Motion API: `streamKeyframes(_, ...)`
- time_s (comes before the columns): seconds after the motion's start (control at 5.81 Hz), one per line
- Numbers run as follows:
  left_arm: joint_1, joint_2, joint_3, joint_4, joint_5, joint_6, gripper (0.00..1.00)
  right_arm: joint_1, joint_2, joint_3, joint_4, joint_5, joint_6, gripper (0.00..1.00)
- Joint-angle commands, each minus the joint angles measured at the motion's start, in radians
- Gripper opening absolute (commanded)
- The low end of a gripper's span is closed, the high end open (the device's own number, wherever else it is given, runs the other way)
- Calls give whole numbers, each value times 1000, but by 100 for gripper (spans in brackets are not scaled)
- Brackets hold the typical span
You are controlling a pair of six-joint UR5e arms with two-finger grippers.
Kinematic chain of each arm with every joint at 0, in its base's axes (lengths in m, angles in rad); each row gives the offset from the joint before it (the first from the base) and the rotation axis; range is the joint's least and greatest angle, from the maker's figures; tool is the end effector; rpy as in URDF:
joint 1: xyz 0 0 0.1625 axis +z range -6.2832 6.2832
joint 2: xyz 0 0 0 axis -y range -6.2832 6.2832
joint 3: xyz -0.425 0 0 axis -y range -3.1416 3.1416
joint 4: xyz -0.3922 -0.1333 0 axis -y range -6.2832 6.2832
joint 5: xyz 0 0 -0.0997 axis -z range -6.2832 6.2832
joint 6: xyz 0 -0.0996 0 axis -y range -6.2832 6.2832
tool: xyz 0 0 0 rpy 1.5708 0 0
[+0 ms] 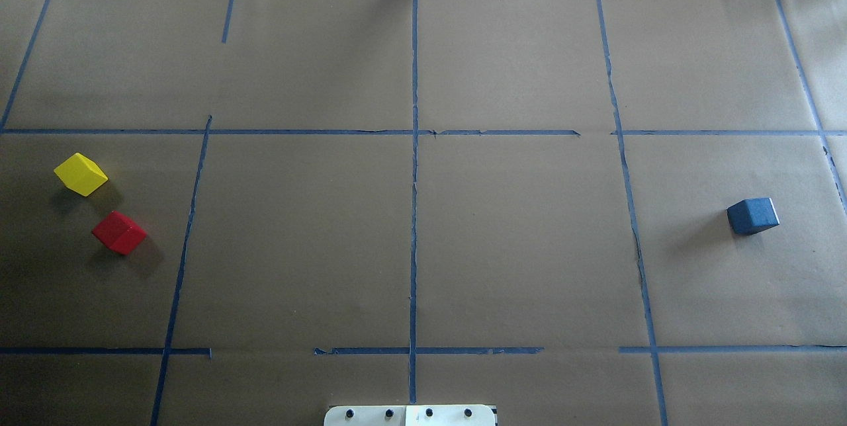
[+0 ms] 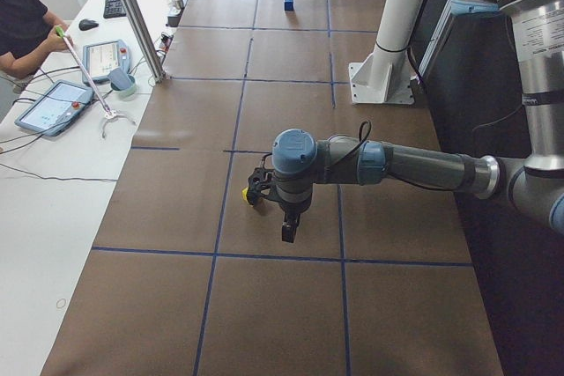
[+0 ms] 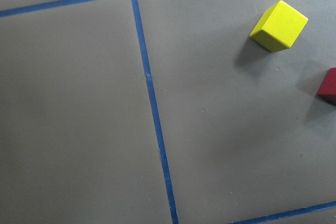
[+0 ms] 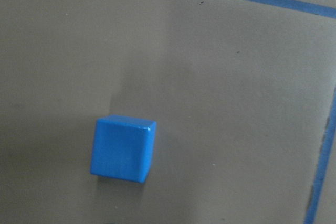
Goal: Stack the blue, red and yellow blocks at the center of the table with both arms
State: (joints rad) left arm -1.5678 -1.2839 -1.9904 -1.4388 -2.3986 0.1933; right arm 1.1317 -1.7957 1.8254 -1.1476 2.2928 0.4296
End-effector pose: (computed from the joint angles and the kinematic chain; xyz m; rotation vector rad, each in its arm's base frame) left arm -0.0588 -0.3684 0.5855 0.0794 0.8253 0.1852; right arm -0.1173 -0.4085 0.5887 0.0942 -0.8258 -0.1724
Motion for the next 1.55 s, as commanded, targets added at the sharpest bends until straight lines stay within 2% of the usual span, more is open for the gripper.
streamKeyframes(0.0, 0, 0, 1, -15, -2, -3, 100, -133, 44, -21, 75, -105, 181, 98)
streamKeyframes(0.52, 0, 0, -1, -15, -2, -3, 100, -148, 58, -89, 109, -110, 295, 98)
streamKeyframes(1.03, 0, 0, -2, -17, -2, -3, 100, -185, 107, -150, 112, -110, 301, 98)
streamKeyframes(1.2, 0, 0, -8, -17, -5, -5, 100, -187, 120, -153, 115, -110, 304, 70)
streamKeyframes(1.38, 0, 0, -5, -17, -11, -3, 100, -187, 127, -158, 115, -108, 292, 8)
